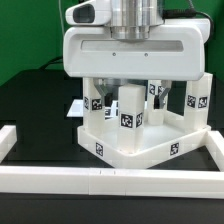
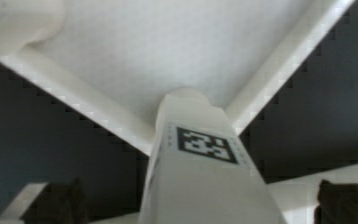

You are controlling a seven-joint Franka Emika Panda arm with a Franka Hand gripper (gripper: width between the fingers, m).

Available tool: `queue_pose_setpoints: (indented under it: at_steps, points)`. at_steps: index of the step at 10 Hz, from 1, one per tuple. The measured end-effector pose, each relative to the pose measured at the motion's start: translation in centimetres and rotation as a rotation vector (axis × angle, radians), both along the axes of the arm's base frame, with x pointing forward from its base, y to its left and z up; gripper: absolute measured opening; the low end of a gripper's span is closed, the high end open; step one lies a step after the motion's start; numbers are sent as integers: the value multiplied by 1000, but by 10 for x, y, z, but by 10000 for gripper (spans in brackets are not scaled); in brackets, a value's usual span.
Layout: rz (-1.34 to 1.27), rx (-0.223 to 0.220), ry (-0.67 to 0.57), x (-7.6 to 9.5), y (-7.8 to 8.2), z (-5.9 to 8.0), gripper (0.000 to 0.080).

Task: Assemble desk

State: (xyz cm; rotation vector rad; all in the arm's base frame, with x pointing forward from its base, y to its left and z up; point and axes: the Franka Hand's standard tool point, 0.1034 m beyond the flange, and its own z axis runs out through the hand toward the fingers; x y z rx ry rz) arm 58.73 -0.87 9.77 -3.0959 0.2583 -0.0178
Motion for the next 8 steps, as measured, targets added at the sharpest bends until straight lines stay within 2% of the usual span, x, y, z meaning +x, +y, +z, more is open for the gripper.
queue_pose_setpoints:
  at_steps: [2,8]
  points:
    - [225,-8,-10,1,0,3,649]
    - [670,-17,-19,1,-4,3,649]
